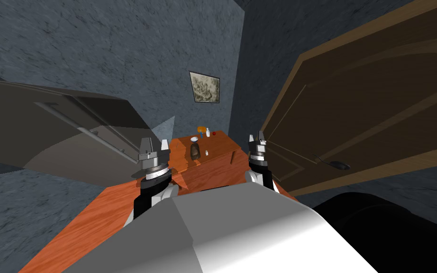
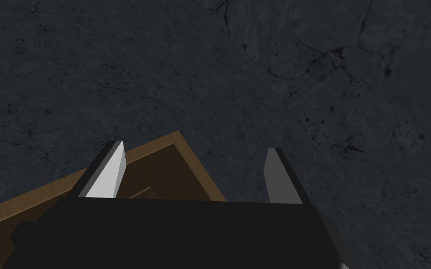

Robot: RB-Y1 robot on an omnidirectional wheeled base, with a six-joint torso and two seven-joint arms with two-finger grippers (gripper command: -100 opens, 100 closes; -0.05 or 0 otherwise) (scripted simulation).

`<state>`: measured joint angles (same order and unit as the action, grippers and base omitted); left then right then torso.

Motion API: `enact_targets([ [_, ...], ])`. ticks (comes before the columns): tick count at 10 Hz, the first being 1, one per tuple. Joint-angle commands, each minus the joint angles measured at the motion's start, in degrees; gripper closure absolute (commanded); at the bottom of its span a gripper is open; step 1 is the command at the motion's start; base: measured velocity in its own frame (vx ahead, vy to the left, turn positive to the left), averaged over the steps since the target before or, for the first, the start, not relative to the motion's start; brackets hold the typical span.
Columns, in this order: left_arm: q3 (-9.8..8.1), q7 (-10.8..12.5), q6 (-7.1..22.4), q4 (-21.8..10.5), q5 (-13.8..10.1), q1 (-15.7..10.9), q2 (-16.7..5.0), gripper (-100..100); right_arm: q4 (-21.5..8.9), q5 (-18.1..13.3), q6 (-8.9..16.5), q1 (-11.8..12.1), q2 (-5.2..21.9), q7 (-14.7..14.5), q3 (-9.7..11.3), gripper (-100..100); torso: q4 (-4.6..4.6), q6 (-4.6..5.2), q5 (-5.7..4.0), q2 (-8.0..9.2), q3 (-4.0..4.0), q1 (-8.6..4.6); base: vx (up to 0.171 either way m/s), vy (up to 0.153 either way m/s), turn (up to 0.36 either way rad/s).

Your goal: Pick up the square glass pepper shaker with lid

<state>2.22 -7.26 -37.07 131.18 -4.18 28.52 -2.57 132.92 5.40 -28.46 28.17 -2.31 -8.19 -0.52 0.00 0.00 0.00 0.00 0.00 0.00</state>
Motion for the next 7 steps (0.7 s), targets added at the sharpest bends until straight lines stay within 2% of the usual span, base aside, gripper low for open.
enact_targets([
  [1, 0.10, -0.4, 0.6, -1.5, 0.5, -0.9, -1.6, -100, 0.0, 0.0, 0.0, 0.0, 0.0, 0.0, 0.0, 0, 0.00, 0.00, 0.00, 0.00, 0.00, 0.00, 0.015, -0.015, 0.000],
  [7, 0.83, -2.7, 3.9, -9.2, 3.7, -6.0, -6.0, -100, 0.0, 0.0, 0.0, 0.0, 0.0, 0.0, 0.0, 0, -0.04, 0.01, -0.04, -0.19, -0.11, -0.17, 0.036, -0.040, 0.005],
])
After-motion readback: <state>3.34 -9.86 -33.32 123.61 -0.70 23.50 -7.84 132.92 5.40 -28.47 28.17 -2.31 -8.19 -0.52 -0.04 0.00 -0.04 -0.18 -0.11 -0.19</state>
